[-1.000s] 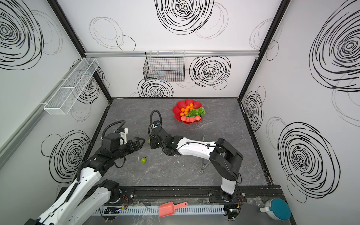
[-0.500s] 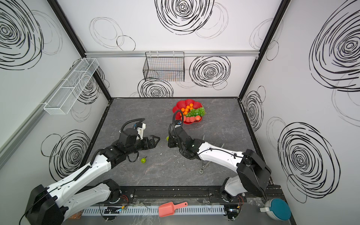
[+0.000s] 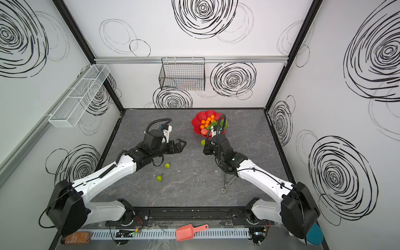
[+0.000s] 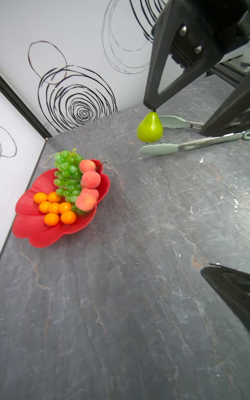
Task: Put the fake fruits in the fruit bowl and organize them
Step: 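Lift the green pear with the right gripper and carry it over the bowl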
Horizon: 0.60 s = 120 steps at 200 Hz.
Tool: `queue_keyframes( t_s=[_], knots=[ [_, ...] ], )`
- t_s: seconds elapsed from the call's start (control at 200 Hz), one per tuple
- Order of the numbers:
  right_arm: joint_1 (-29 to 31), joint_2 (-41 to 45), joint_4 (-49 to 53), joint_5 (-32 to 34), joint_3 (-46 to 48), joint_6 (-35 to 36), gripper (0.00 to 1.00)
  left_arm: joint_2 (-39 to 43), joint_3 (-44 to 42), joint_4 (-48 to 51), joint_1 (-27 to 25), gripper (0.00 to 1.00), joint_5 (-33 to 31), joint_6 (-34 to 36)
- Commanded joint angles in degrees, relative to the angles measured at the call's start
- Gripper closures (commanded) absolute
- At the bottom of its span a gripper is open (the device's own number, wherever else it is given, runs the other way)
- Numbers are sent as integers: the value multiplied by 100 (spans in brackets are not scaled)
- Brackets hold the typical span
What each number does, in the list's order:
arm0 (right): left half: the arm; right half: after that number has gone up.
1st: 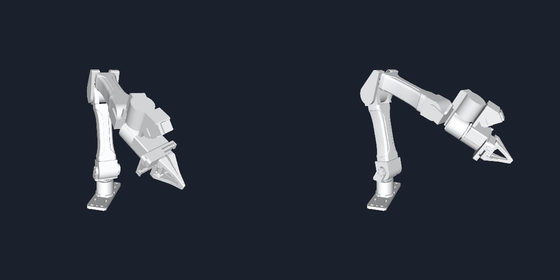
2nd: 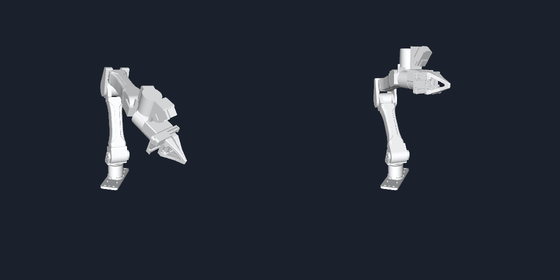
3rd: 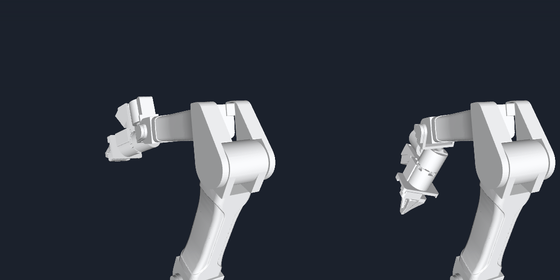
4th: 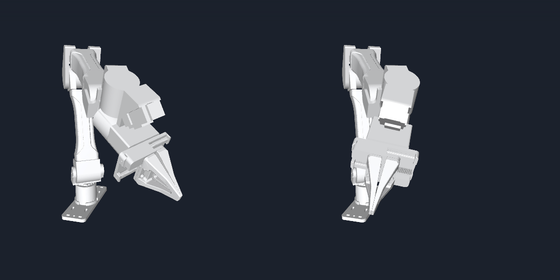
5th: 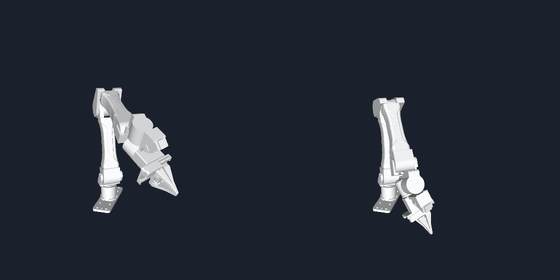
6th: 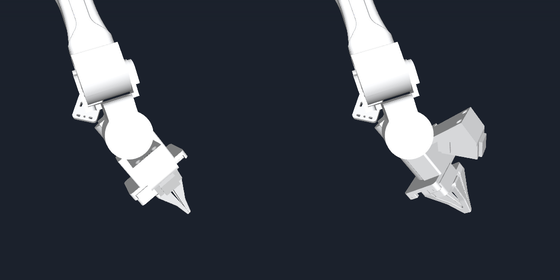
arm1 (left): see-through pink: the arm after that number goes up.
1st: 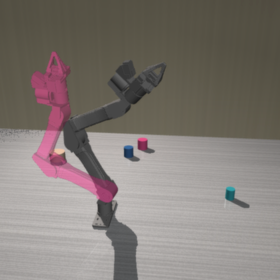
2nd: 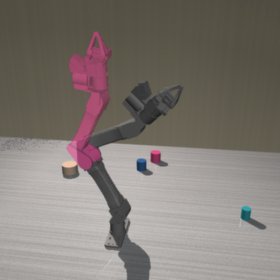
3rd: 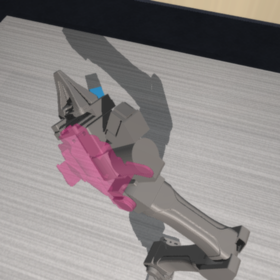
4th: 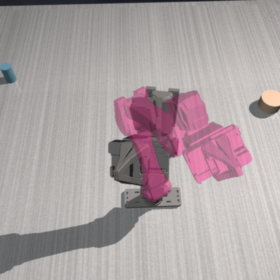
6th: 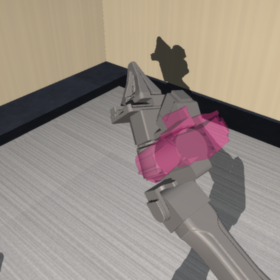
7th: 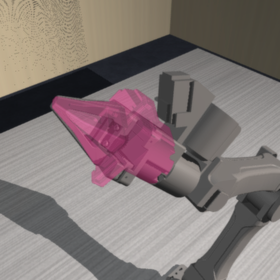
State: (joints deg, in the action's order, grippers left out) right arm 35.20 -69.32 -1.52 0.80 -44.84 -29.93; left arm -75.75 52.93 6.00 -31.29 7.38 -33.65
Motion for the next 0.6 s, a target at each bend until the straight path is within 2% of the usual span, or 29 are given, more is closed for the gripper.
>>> queue_keyframes(
  t_s=[0.0,0.275,0.495,0.595],
  knots=[
    [-351,18,-96,-281,-125,292,100,-338,447,-315,117,4,37,174],
    [-1120,-810,-33,-1053,-762,392,100,-1264,1379,-409,414,4,417,-4],
    [-1369,-1797,-103,-1549,-1531,436,100,-1971,2043,-463,602,4,615,-125],
    [-1407,-2263,-113,-1622,-1922,436,100,-2201,2087,-582,641,4,713,3]
  ],
)
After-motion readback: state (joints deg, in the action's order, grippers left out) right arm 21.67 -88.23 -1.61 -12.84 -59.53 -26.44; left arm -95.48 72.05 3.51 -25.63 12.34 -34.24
